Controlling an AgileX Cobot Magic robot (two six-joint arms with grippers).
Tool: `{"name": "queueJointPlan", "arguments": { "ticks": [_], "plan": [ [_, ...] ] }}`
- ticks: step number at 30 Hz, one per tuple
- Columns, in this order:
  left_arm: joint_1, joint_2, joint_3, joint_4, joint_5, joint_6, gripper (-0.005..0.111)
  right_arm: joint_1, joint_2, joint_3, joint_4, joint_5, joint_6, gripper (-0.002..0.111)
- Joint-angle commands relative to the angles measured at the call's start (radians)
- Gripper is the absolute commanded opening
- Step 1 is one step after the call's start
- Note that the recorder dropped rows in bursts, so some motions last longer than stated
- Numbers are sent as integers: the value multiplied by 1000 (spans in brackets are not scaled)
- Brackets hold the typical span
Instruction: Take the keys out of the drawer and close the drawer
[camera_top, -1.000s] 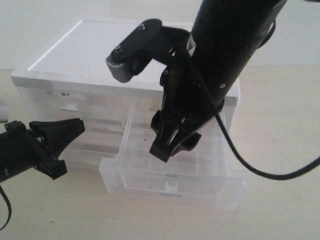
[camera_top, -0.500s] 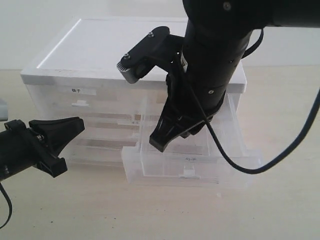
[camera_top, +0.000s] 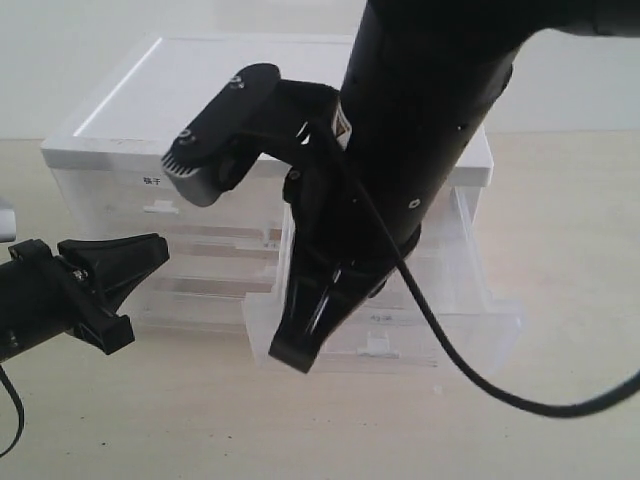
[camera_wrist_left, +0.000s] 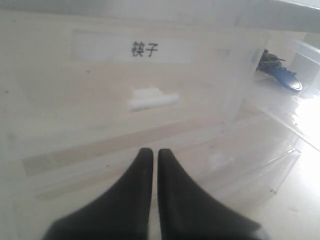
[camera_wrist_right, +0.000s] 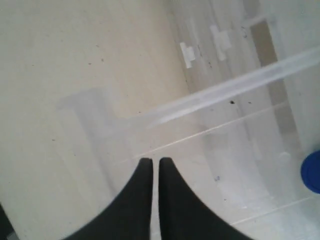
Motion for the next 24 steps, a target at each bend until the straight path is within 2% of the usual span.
{"name": "queueJointPlan", "arguments": {
  "ticks": [1, 6, 11, 14, 17, 21, 22, 24],
  "plan": [
    [-2, 3, -3, -8, -1, -6, 5, 72, -13, -2, -1, 51, -27, 0],
    [-2, 3, -3, -8, -1, -6, 5, 135, -13, -2, 1, 81, -48, 0],
    [-2, 3, -3, -8, -1, -6, 5, 151, -13, -2, -10, 37, -48, 0],
    [-2, 3, -3, -8, -1, -6, 5, 151, -14, -2, -114, 26, 60, 0],
    [-2, 3, -3, -8, -1, -6, 5, 151, -14, -2, -263, 24, 223, 13],
    [-2, 3, -3, -8, -1, -6, 5, 149, -14, -2, -342, 51, 331, 50],
    [-2, 3, -3, -8, -1, -6, 5, 149, -14, -2, -362, 62, 367, 55],
    [-2, 3, -3, -8, -1, -6, 5, 149, -14, 17, -439, 63, 450, 53]
  ]
}}
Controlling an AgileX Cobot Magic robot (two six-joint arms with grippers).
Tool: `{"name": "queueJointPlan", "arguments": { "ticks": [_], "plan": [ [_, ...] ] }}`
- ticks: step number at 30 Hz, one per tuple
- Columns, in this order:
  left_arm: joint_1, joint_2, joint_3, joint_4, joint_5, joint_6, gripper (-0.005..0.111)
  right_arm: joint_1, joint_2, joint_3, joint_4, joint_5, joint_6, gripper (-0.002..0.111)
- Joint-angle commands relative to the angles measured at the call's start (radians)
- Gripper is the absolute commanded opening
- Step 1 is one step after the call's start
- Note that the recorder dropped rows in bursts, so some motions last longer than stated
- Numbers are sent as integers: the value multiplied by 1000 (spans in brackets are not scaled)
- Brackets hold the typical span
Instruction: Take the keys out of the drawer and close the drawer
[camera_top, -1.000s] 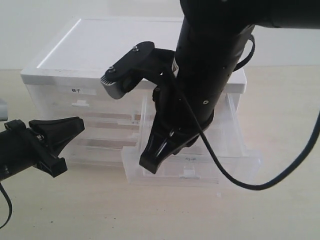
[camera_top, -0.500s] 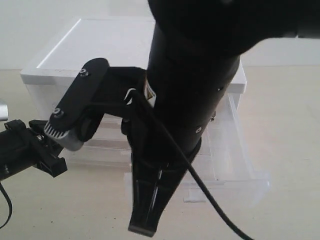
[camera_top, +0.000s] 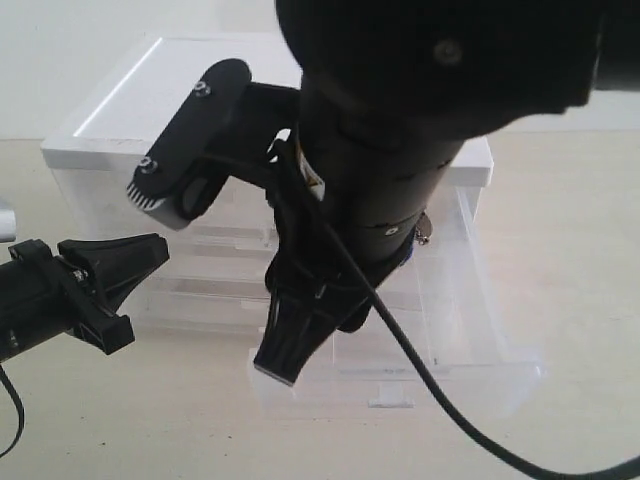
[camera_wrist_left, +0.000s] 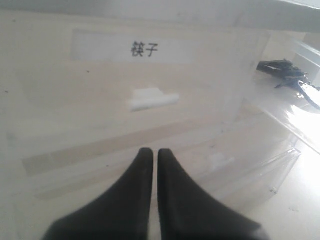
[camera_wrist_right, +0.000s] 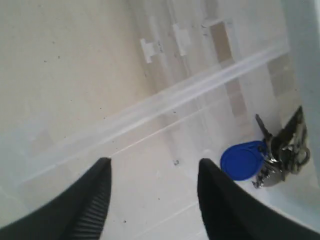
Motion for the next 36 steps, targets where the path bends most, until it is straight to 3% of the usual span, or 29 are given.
{"name": "queueJointPlan", "arguments": {
  "ticks": [1, 4, 10, 30, 32, 36],
  "plan": [
    [-2, 3, -3, -8, -1, -6, 5, -3, -9, 35, -168, 15, 183, 51],
    [-2, 3, -3, -8, -1, -15, 5, -24, -9, 103, -267, -29, 314, 52],
    [-2, 3, -3, -1, -1, -18, 5, -111, -9, 159, -231, -174, 327, 56],
    [-2, 3, -3, 7, -1, -25, 5, -180, 64, 159, -314, -225, 436, 55],
    [-2, 3, -3, 7, -1, -25, 5, -180, 73, 160, -310, -225, 434, 51],
    [-2, 3, -3, 7, -1, -25, 5, -180, 94, 182, -301, -234, 392, 23]
  ]
}}
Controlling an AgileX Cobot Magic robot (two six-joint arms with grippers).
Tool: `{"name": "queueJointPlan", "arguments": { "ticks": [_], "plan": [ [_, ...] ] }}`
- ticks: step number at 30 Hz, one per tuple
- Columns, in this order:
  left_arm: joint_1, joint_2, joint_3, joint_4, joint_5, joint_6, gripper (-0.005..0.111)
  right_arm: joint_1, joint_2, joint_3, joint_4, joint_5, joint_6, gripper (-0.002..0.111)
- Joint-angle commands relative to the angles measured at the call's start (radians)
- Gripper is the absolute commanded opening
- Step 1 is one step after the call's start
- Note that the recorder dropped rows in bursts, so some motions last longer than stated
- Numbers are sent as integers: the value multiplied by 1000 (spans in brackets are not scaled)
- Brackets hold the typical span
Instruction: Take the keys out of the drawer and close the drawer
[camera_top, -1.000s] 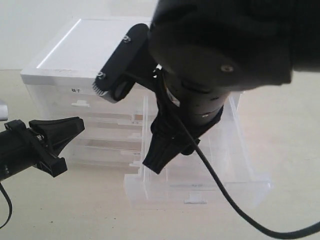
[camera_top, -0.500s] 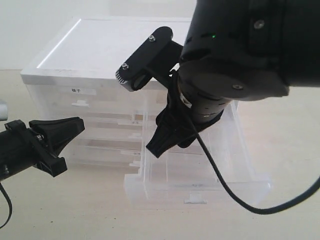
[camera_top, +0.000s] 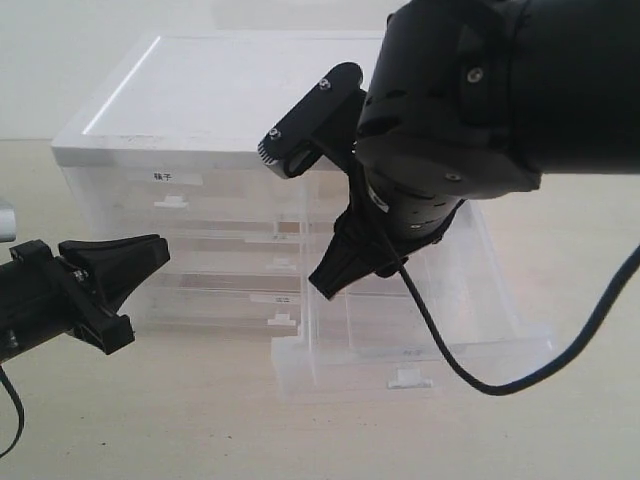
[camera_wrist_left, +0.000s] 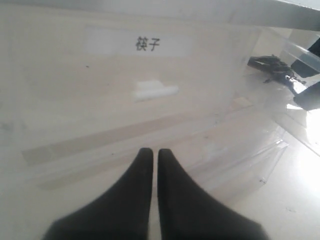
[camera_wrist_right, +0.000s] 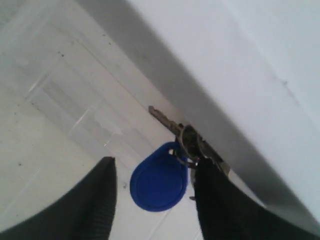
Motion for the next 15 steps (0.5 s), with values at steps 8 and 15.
{"name": "queueJointPlan", "arguments": {
  "ticks": [8, 15],
  "plan": [
    [-2, 3, -3, 5, -1, -13, 5, 6, -26, 26, 100, -40, -121, 0],
    [-2, 3, -3, 5, -1, -13, 5, 102, -103, 26, 118, -34, -142, 0]
  ]
}}
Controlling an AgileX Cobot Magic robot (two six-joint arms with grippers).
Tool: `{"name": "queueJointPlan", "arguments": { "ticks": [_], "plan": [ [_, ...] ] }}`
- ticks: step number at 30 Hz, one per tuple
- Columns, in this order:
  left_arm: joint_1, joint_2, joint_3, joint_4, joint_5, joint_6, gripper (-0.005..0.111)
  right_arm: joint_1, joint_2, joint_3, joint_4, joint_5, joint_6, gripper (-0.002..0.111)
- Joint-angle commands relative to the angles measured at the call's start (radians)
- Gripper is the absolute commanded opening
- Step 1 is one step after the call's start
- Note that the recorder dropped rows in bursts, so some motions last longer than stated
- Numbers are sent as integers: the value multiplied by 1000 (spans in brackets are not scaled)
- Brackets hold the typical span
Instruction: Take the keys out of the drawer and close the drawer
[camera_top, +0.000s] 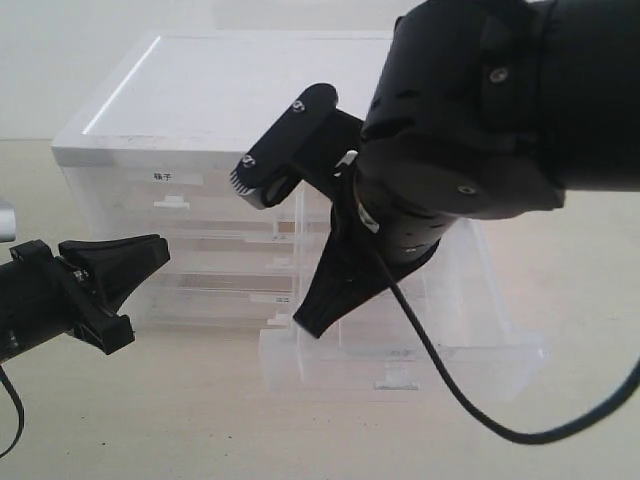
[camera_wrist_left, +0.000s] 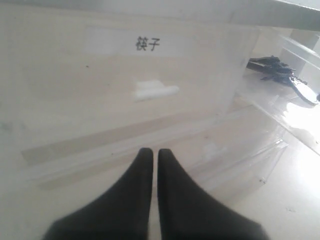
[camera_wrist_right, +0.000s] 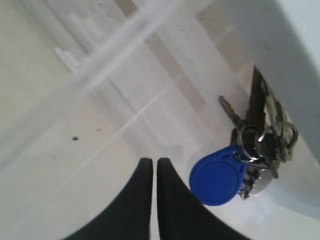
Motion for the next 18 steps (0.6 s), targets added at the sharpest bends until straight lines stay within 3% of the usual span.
{"name": "queueJointPlan", "arguments": {
  "ticks": [1, 6, 9, 14, 15, 18],
  "plan": [
    [-2, 3, -3, 5, -1, -13, 5, 58, -63, 2, 8, -6, -13, 0],
    [-2, 3, -3, 5, -1, -13, 5, 30, -89, 2, -34, 25, 17, 1],
    [-2, 3, -3, 5, -1, -13, 5, -25, -78, 2, -34, 29, 19, 13],
    [-2, 3, -3, 9, -1, -13, 5, -64, -40, 2, -27, 2, 46, 71],
    [-2, 3, -3, 12, -1, -13, 5, -64, -37, 2, -30, -6, 59, 74],
    [-2, 3, -3, 15, -1, -17, 5, -64, -19, 2, -38, -31, 62, 65]
  ]
}}
